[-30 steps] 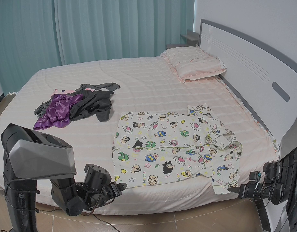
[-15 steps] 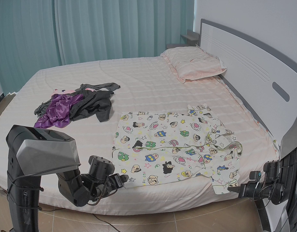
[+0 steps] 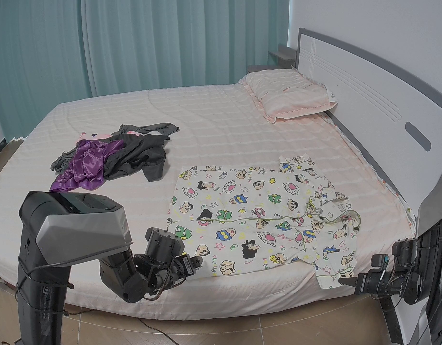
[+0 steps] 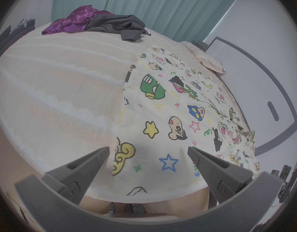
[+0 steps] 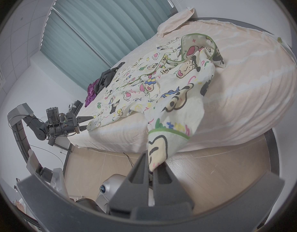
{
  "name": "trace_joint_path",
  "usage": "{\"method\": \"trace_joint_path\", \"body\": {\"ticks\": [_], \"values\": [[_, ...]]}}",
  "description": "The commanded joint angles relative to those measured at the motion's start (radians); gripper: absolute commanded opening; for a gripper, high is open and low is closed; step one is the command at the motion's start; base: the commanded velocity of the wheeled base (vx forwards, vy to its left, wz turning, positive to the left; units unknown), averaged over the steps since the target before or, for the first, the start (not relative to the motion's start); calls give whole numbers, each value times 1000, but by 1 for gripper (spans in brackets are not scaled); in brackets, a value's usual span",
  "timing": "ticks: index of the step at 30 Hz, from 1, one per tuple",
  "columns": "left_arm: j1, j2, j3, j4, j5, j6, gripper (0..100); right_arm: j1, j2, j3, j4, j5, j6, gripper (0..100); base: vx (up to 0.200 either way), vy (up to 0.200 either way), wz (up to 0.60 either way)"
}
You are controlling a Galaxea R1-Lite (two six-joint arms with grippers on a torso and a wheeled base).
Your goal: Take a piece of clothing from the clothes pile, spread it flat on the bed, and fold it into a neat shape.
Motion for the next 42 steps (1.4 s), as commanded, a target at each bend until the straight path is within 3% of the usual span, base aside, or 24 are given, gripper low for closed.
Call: {"method": "trace_joint_path", "body": {"ticks": [1, 4, 5, 22, 42], "values": [[-6, 12, -31, 27, 2, 3, 100, 0, 2, 16, -18, 1, 0, 0, 0, 0, 0], [-11, 10, -46, 63, 6, 4, 100, -2, 2, 16, -18, 1, 0, 0, 0, 0, 0], [-11, 10, -49, 71, 16, 4, 0, -3, 2, 16, -18, 1, 0, 0, 0, 0, 0], [-11, -42, 53, 63, 58, -48, 0, -20, -16, 16, 11, -53, 0, 0, 0, 0, 0], [-16, -86, 221, -15, 60, -68, 0, 21, -301, 18, 479, -125, -17, 0, 0, 0, 0]]}}
